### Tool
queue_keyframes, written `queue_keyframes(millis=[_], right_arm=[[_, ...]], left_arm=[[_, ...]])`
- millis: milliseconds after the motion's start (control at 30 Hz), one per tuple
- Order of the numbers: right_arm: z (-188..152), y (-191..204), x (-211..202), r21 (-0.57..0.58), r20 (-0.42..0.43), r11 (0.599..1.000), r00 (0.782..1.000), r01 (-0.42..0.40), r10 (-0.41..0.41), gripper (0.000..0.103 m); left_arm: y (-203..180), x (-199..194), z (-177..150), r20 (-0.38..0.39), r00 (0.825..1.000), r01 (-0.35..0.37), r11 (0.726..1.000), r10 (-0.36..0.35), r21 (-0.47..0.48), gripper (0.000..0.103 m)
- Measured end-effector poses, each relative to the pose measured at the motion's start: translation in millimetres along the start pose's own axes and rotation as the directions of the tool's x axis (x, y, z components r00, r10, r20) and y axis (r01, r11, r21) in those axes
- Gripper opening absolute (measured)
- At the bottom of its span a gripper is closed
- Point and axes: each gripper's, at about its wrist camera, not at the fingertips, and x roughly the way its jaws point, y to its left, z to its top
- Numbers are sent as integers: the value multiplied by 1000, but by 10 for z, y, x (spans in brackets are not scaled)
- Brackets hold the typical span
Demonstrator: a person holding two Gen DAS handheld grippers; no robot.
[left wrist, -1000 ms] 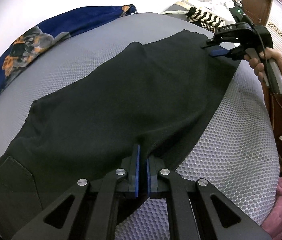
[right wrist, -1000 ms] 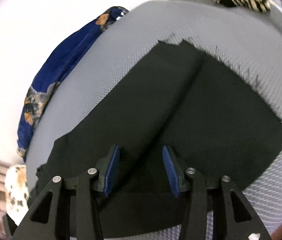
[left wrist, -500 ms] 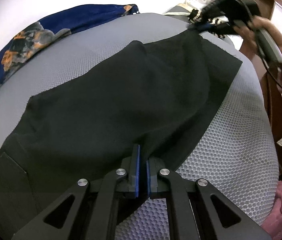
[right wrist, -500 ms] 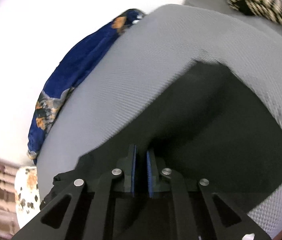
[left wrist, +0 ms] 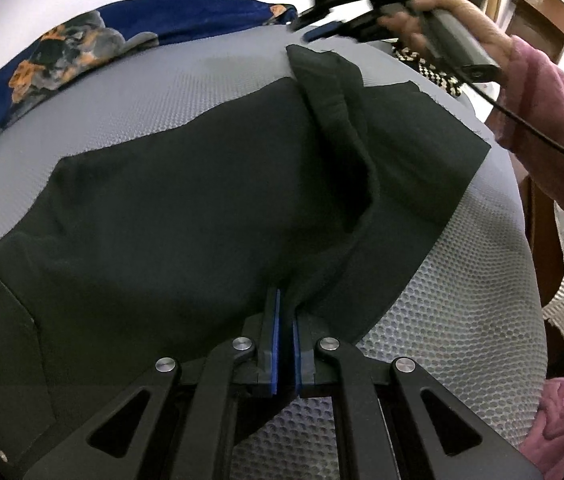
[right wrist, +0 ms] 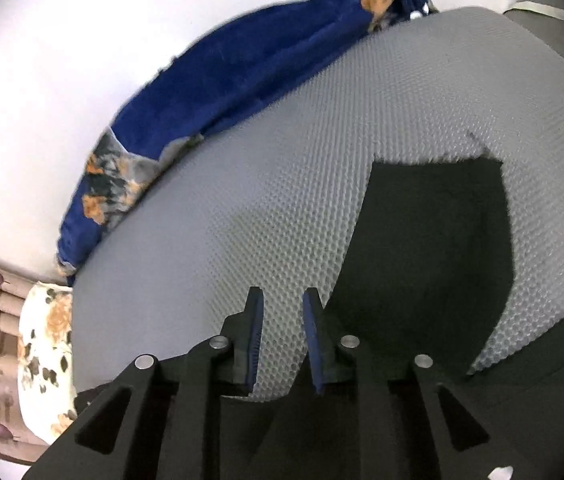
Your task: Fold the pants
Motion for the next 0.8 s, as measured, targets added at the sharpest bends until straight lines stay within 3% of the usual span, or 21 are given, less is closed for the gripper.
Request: queue_keyframes(millis=[100, 267, 400, 800], right_arm=[[49, -242, -321, 35, 52, 999, 998, 23, -25, 23], [70, -668, -478, 132, 46, 990, 997, 55, -62, 23], [64, -874, -362, 208, 38, 978, 999, 23, -32, 23], [333, -999, 41, 268, 49, 963, 998, 19, -34, 20]], left_arm=[[54, 22, 8, -4, 1000, 21, 999, -21, -27, 5], [80, 14, 4, -3, 999, 37, 998, -37, -42, 5], [83, 13, 8, -5, 999, 35, 998, -35, -43, 5], [85, 27, 43, -21, 999, 30, 998, -32, -59, 5]])
